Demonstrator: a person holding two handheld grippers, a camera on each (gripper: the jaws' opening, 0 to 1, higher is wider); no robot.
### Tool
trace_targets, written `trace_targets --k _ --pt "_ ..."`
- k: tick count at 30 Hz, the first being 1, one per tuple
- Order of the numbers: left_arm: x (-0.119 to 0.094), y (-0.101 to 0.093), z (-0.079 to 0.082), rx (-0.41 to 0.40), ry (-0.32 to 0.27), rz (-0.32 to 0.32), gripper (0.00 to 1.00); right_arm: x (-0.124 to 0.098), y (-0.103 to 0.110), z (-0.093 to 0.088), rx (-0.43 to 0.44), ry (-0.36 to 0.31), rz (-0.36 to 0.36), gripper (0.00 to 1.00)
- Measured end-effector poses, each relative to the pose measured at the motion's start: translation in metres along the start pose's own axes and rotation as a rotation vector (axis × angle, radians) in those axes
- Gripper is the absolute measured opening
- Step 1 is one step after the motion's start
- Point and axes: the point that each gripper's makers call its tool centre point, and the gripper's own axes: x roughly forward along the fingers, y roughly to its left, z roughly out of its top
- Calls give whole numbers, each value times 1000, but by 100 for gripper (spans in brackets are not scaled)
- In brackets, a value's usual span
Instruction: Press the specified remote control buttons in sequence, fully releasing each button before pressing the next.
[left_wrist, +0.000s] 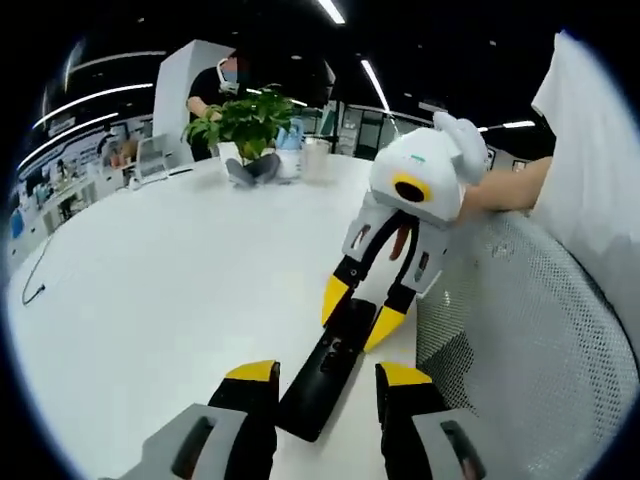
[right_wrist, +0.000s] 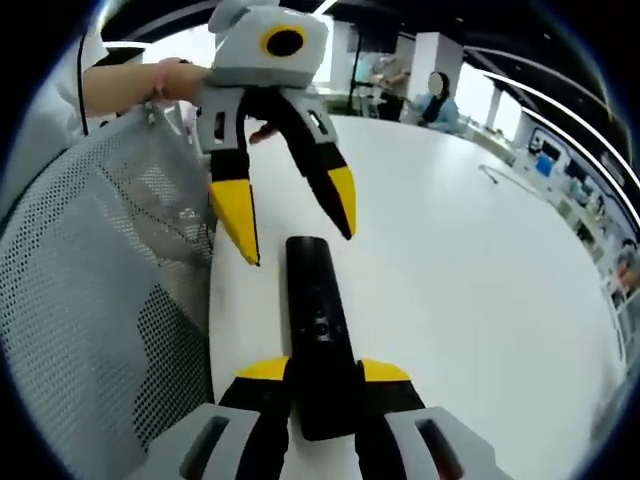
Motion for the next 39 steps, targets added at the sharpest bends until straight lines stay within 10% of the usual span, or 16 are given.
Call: trace_targets --k 15,25,39 --pt "-83 41 60 -45 -323 368 47 1 -1 -1 9 -16 -1 22" --pt "-125 49 64 -143 -472 555 57 1 -2 0 19 -23 -2 22" --pt "-166 35 43 -91 -457 874 86 3 -3 2 66 -29 -15 21"
